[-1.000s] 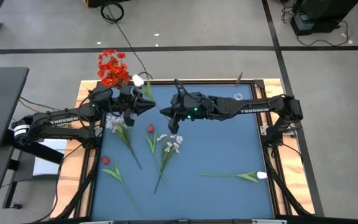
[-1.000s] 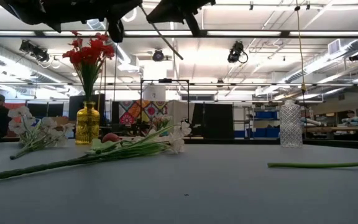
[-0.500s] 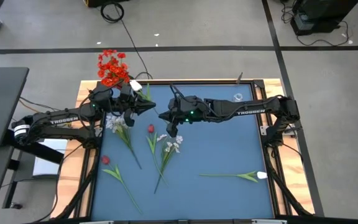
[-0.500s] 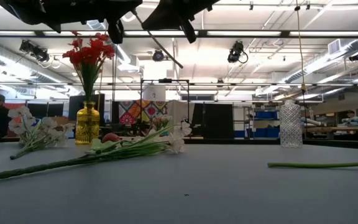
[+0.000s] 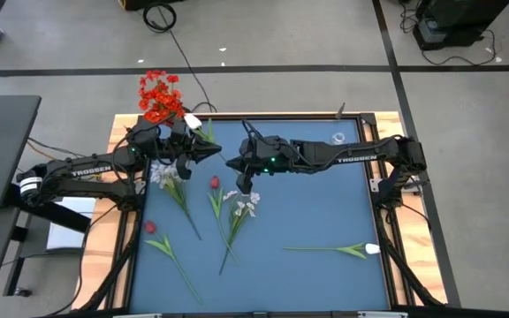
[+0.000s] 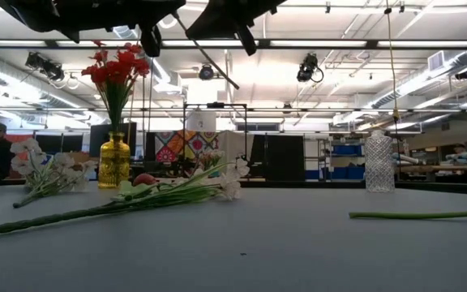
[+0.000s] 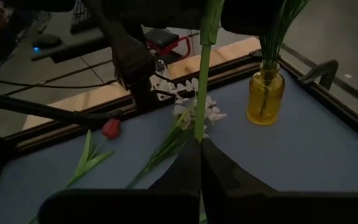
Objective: Sort flowers into vase by color
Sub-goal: Put the top white flowers into the yellow transparent flower vase
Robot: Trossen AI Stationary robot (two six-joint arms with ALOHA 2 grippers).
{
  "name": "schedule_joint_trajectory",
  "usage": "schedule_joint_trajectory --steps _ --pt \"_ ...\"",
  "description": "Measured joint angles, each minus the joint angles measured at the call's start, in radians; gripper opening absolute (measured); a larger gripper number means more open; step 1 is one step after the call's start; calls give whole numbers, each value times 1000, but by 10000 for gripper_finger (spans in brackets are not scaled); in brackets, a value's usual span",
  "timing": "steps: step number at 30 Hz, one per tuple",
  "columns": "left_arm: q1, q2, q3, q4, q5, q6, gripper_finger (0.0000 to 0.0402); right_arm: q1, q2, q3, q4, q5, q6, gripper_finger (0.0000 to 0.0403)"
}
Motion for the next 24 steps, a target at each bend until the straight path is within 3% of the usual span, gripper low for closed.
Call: schedule_joint_trajectory --steps 9,11,15,24 --pt "12 -11 0 -49 -28 82 0 -22 -17 0 -87 -1 60 83" --pt "25 -30 0 -100 -75 83 0 -33 -22 0 -120 -1 78 97" --pt "72 -119 -1 -245 -221 123 0 -56 -42 1 -193 -1 98 119" --pt "181 -322 0 -523 -275 193 0 -110 -58 1 -287 29 82 137"
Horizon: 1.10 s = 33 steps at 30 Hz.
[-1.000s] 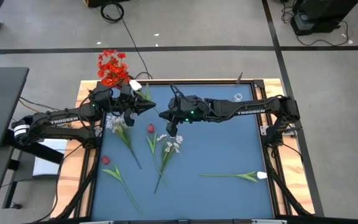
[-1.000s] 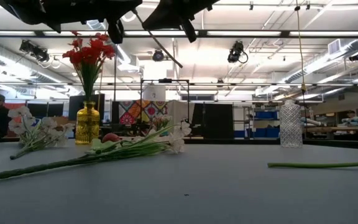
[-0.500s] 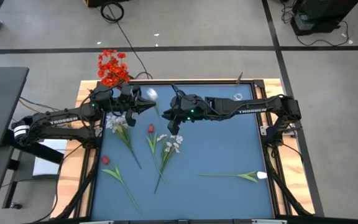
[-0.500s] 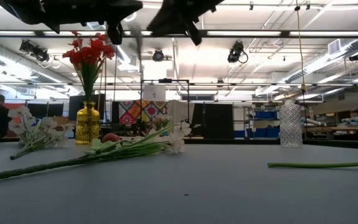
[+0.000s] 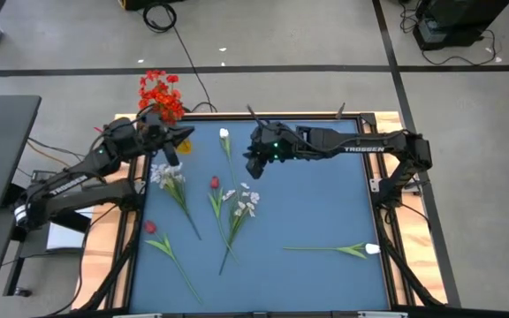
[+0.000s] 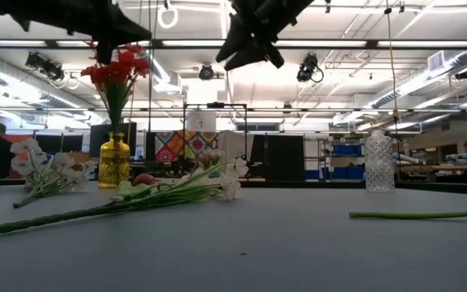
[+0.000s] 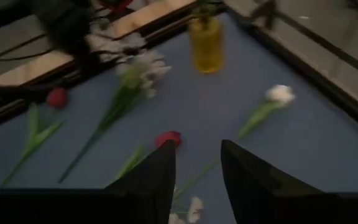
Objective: Sort flowers into vase by color
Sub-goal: Put the top white flowers into the yellow transparent flower vase
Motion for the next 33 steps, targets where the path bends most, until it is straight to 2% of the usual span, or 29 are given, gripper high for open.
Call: schedule_joint_trajectory --steps 2,4,7,11,13,16,21,27,33 --pt "13 -10 0 -77 -1 -21 0 -30 7 0 -6 37 67 136" --pt "19 -7 0 -137 -4 -48 2 -66 31 0 -13 20 129 136" --pt "20 5 -1 -214 -4 -84 12 -112 89 0 -4 -51 175 136" --pt "20 19 -1 -303 -5 -138 19 -146 194 2 106 -168 231 137" --pt "20 20 0 -339 -9 -146 20 -154 269 41 111 -230 277 137" --pt "20 20 0 -393 -29 -141 21 -155 389 150 11 -247 297 137" --pt "20 20 -1 -461 -37 -191 29 -152 564 395 -198 -216 323 137" --pt "20 20 -1 -542 -36 -194 86 -152 762 666 -385 -221 344 138" --pt "20 20 0 -611 -38 -165 129 -138 872 842 -513 -183 364 137"
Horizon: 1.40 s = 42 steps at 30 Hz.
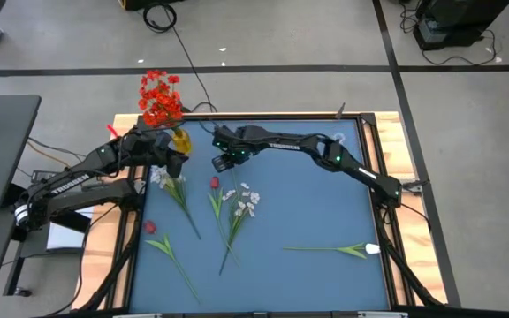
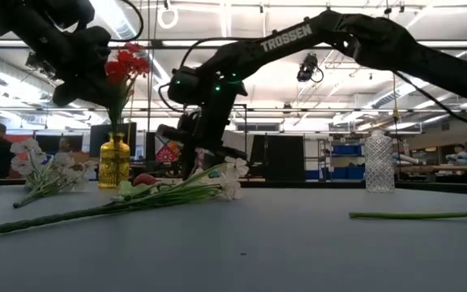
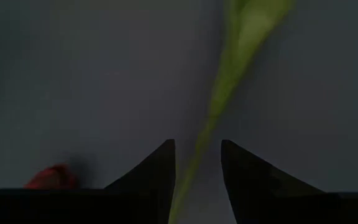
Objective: Sort flowers into vase by color
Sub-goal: Put the top white flowers into the yellow transparent flower vase
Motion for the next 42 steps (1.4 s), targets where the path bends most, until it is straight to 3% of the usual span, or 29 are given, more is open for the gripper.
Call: schedule_joint_trajectory --steps 3,8,12,21,30,36,42 --pt "0 0 0 -26 0 1 134 1 1 3 -17 -2 0 130" --pt "0 0 0 -46 -2 2 135 -4 9 0 -46 -195 57 112" --pt "0 0 0 -48 -2 1 135 15 18 0 -51 -222 80 102" --pt "-1 0 0 -58 40 0 135 44 20 0 -48 -159 84 10" --pt "-1 0 0 -60 116 1 135 92 -64 8 -68 -89 110 4" --pt "-1 0 0 -29 119 1 135 118 -188 8 -147 82 115 2" --pt "-2 0 0 114 197 1 135 131 -314 10 -268 235 69 1"
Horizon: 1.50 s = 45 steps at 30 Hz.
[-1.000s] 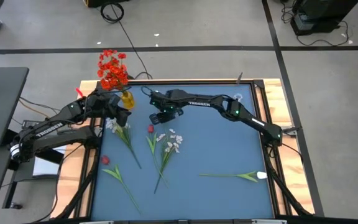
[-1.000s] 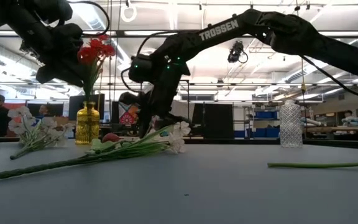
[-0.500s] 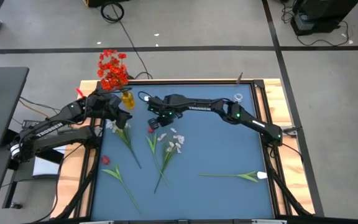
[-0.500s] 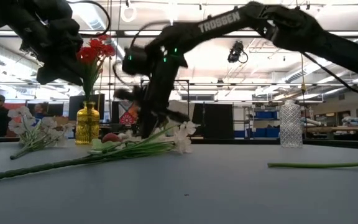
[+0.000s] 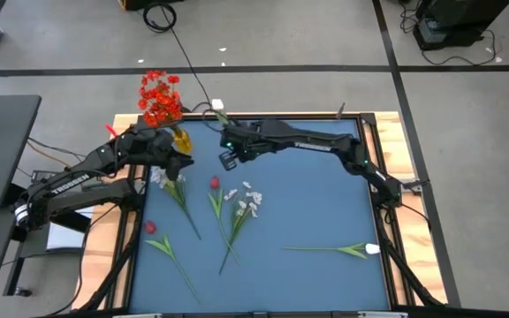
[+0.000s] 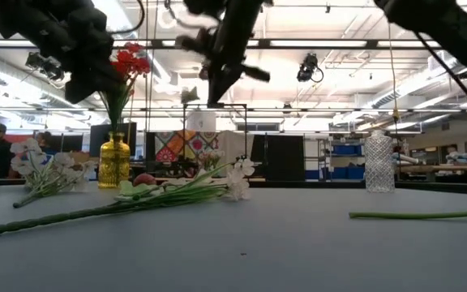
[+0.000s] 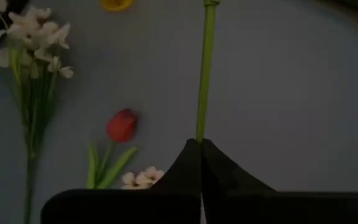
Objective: Sort flowers into vase by color
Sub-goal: Put the top white flowers into the yellow transparent flower vase
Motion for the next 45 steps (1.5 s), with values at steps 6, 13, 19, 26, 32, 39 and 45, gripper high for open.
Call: schedule_joint_trajectory --steps 6,13,19,26,32,39,45 --pt "-54 2 0 225 -1 1 135 20 -114 0 -51 42 -148 0" --pt "-120 98 1 615 -83 25 135 31 -219 0 -23 7 -361 0" --pt "-139 248 0 872 -164 30 135 3 -289 -1 -45 105 -457 0" --pt "-143 346 0 1023 -249 38 138 -108 -397 -49 -15 86 -569 0" --pt "-174 401 0 1073 -251 9 156 -172 -515 -296 218 -95 -643 0" --pt "-225 516 0 1276 -251 -7 180 -216 -703 -746 642 -322 -629 0" --pt "-231 639 71 1343 -239 -11 199 -228 -803 -1042 955 -425 -582 0"
